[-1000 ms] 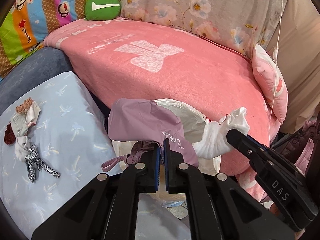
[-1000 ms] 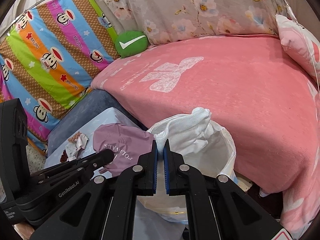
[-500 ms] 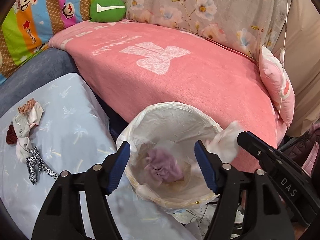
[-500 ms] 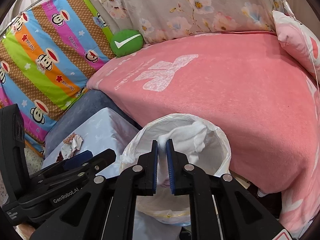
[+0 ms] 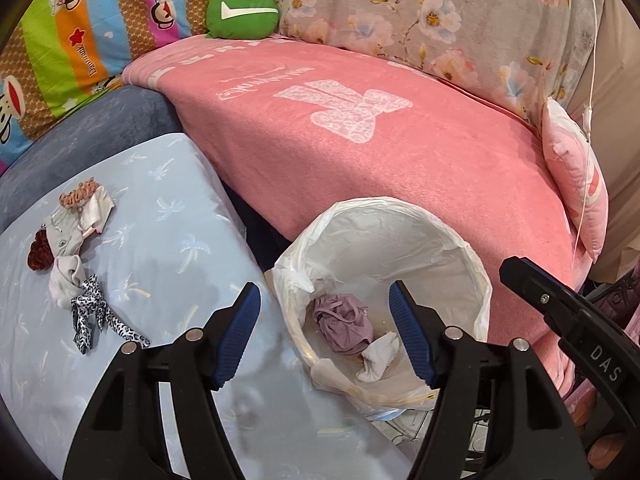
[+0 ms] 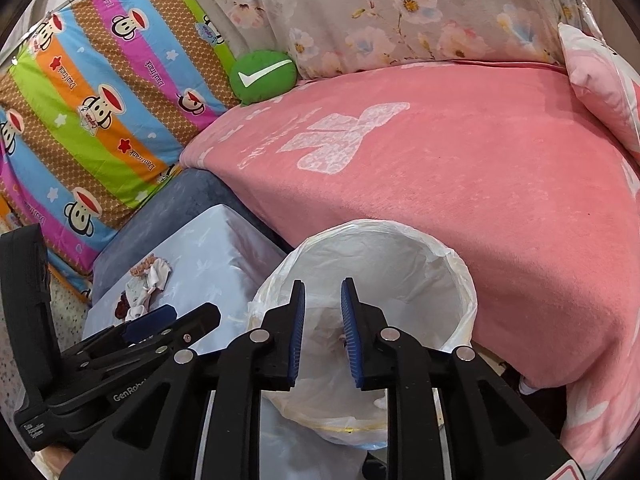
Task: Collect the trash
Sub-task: 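Open both tools to drop the pouch and sock into the bin, then move both tools back over the remaining items on the table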
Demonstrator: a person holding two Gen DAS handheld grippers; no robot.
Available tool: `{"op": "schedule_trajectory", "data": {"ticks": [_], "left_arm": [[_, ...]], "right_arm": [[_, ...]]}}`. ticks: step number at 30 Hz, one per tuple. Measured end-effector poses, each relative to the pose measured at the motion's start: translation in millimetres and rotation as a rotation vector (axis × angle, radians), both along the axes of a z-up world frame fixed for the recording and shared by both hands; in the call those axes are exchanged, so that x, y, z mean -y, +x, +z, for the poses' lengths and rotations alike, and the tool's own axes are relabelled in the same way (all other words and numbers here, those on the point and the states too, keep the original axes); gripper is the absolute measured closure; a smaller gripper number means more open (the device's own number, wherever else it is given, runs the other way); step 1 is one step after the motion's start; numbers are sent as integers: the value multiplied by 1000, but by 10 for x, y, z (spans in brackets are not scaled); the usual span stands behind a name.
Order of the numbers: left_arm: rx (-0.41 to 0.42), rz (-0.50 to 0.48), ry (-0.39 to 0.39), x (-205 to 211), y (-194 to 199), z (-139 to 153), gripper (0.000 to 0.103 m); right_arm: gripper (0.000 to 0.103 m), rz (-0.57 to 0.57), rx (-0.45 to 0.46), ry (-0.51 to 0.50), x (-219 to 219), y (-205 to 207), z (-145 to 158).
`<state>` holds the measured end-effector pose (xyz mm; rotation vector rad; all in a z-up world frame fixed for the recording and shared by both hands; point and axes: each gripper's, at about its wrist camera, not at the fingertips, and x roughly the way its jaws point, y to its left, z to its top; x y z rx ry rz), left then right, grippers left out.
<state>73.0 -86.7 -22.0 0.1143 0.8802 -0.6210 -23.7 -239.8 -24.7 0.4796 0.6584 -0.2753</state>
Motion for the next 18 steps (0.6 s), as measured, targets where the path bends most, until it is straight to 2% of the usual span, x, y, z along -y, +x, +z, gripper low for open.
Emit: {"op": "schedule_trajectory", "data": {"ticks": [14, 18], "left_arm": [[-17, 92, 7, -386, 139, -68, 39], [-31, 129, 9, -532, 200, -108, 39]], "right_arm": [[78, 76, -21, -9, -291, 232, -43], [73, 99, -25, -15, -406, 307, -53]]}}
